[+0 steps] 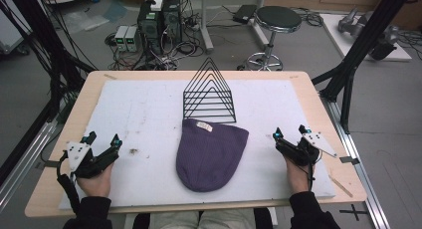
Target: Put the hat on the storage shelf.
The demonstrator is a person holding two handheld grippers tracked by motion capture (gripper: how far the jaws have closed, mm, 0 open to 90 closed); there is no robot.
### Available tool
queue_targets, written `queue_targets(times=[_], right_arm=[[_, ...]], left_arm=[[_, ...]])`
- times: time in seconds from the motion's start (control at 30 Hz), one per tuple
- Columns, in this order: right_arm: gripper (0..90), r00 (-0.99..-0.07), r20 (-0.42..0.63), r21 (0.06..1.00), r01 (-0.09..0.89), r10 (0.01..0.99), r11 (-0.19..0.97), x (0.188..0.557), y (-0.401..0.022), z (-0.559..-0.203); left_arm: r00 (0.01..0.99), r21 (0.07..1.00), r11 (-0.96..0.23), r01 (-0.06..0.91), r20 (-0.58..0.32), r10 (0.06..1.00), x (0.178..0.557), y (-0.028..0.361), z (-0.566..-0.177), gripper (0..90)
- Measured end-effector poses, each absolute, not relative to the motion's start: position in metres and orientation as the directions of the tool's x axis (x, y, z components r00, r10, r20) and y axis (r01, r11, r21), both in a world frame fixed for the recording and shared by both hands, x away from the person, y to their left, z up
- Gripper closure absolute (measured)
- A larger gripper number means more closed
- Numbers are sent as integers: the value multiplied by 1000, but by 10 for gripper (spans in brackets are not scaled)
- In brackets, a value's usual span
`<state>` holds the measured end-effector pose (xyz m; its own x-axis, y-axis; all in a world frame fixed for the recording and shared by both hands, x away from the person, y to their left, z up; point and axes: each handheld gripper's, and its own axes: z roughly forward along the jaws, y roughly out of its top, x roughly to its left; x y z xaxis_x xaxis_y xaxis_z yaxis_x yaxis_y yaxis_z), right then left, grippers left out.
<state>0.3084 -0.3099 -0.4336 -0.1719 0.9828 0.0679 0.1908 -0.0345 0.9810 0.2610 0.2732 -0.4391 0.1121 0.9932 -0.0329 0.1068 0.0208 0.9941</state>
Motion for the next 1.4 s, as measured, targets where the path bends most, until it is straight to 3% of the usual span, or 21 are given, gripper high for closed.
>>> queue_targets(times=[0.5, 1.0, 1.4], right_arm=[[124, -200, 65, 984, 178, 978, -29, 310, -309, -427], [124, -328, 71, 984, 176, 942, -13, 316, -288, -407], [124, -494, 34, 983, 172, 869, 60, 319, -274, -396]], left_arm=[[111, 994, 33, 107, -45, 993, 261, 274, -439, 237], [131, 994, 28, 107, -42, 991, 263, 271, -439, 237], [133, 994, 32, 108, -47, 990, 264, 271, -439, 237]])
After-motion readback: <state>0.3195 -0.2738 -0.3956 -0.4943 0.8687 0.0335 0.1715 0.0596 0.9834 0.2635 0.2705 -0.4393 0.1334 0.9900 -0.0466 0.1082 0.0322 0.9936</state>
